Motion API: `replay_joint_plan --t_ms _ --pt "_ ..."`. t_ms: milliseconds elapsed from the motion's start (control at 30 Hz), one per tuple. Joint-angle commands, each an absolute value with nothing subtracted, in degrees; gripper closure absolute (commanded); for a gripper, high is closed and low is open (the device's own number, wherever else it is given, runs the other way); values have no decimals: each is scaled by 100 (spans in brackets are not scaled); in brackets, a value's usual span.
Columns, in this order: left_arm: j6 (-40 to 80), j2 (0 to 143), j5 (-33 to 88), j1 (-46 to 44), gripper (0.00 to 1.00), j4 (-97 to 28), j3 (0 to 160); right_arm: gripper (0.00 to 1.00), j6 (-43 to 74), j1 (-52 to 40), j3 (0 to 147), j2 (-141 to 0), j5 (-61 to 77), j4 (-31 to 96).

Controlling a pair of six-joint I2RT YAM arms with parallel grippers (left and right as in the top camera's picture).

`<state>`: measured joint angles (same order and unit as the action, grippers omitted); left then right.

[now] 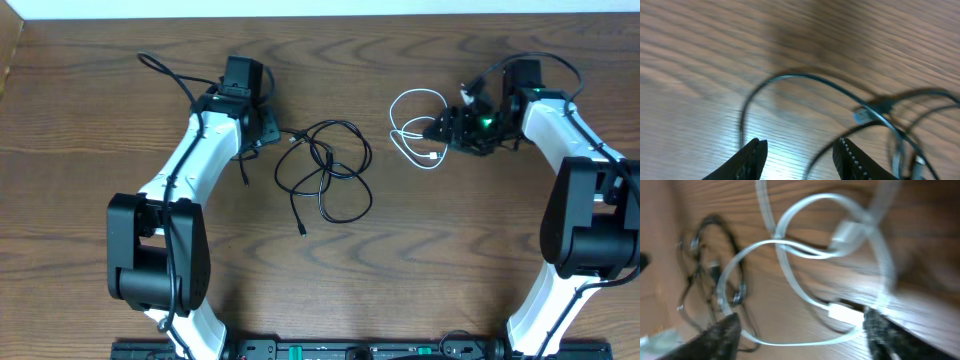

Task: Untangle cables

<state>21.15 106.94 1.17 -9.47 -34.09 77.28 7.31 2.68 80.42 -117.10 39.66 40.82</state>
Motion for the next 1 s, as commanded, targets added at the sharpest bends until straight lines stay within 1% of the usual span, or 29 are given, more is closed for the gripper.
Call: replay_joint_plan --t_ms 0,33,67,100,133,233,267,467,600,733,800,867,933,967 --pt "2102 10560 -373 -873 52 -3446 7741 52 462 21 8023 -11550 4689 4016" --pt "2102 10560 -373 -869 52 -3446 7741 62 462 -47 8023 -11550 4685 4003" --pt "2102 10560 -373 -869 52 -3446 7741 67 462 -115 8023 -11550 4663 4003" --pt "2102 10558 -373 -869 52 -3441 7741 75 464 -198 8023 -11550 4609 4007" --pt "2102 10558 -373 -869 52 -3437 7741 85 502 -294 8023 -11550 4429 4029" --pt "2102 10560 -373 -869 52 -3422 7741 96 993 -493 8020 -11550 3830 4200" --pt "2102 10558 -373 -869 53 -3422 7741 98 1184 -576 8018 -11550 3636 4278" --pt "2104 10560 -370 -869 52 -3400 7741 97 1286 -1076 8012 -11550 3162 4414" --pt "2102 10558 -370 -869 53 -3400 7741 94 1284 -1306 8012 -11550 2353 4270" --pt "2106 10560 -370 -869 53 -3400 7741 90 1481 -1299 8012 -11550 1623 3861" --pt "2106 10560 -368 -869 53 -3398 7741 85 1546 -1262 8012 -11550 1505 3603" --pt "2106 10560 -368 -869 52 -3398 7741 75 1575 -1219 8012 -11550 1354 3350" --pt "2106 10560 -370 -869 52 -3398 7741 70 1586 -1179 8012 -11550 1138 3133" --pt "2106 10560 -370 -869 52 -3398 7741 65 1588 -1175 8012 -11550 987 3081"
